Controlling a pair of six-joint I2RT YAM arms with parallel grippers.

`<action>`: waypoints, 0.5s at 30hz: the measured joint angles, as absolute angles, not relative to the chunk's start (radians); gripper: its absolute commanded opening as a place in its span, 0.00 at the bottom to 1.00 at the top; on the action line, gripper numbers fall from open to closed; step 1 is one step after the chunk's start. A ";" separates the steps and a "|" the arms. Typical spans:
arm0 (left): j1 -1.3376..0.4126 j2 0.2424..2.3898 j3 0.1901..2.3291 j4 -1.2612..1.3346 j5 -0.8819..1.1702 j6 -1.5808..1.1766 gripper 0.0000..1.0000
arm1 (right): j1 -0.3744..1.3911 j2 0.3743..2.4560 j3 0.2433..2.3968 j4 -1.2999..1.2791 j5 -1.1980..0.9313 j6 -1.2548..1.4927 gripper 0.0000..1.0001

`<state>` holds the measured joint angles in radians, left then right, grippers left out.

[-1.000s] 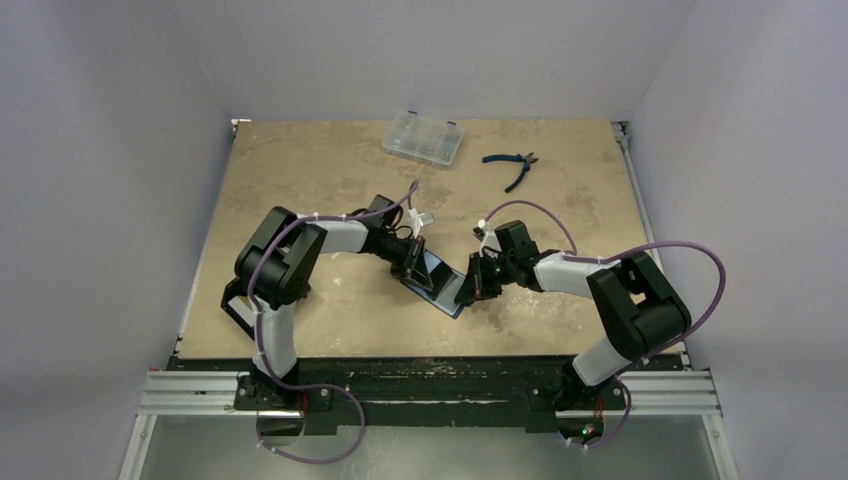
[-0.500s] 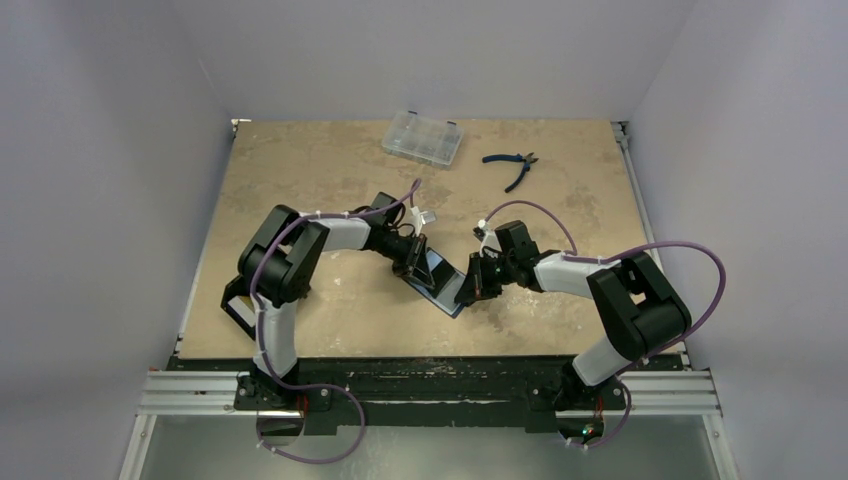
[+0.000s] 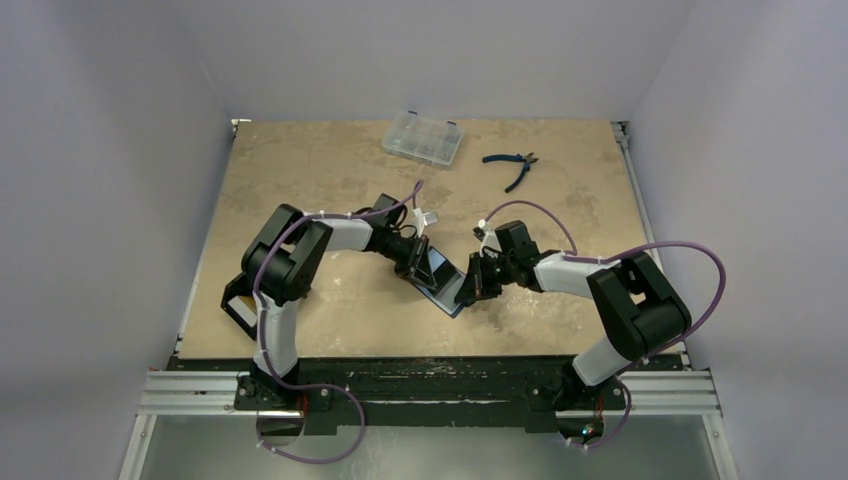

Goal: Put the credit cards into the card holder
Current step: Insert the credit card into the card holder.

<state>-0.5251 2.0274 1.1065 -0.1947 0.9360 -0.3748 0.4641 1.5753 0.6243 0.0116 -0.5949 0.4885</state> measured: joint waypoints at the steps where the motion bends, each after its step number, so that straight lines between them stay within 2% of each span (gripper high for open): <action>1: -0.527 2.027 1.104 -0.192 0.935 -0.375 0.09 | 0.464 1.575 0.624 0.012 -0.595 0.488 0.00; 4: -0.532 2.019 1.098 -0.189 0.919 -0.379 0.26 | 0.464 1.575 0.624 0.012 -0.595 0.488 0.00; 10: -0.578 1.938 1.090 -0.214 0.778 -0.382 0.39 | 0.464 1.575 0.624 0.012 -0.595 0.488 0.00; 11: -0.589 1.926 1.090 -0.220 0.748 -0.381 0.46 | 0.464 1.575 0.624 0.012 -0.595 0.488 0.00; 13: -0.607 1.911 1.090 -0.229 0.704 -0.379 0.53 | 0.464 1.575 0.624 0.012 -0.595 0.488 0.00; 14: -0.618 1.906 1.092 -0.232 0.689 -0.381 0.61 | 0.464 1.575 0.624 0.012 -0.595 0.488 0.00; 15: -0.627 1.901 1.095 -0.235 0.675 -0.383 0.64 | 0.464 1.575 0.624 0.012 -0.595 0.488 0.00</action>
<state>-0.6266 1.9007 1.0950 -0.2348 0.6750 -0.3828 0.4644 1.5749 0.6243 0.0124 -0.5949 0.4885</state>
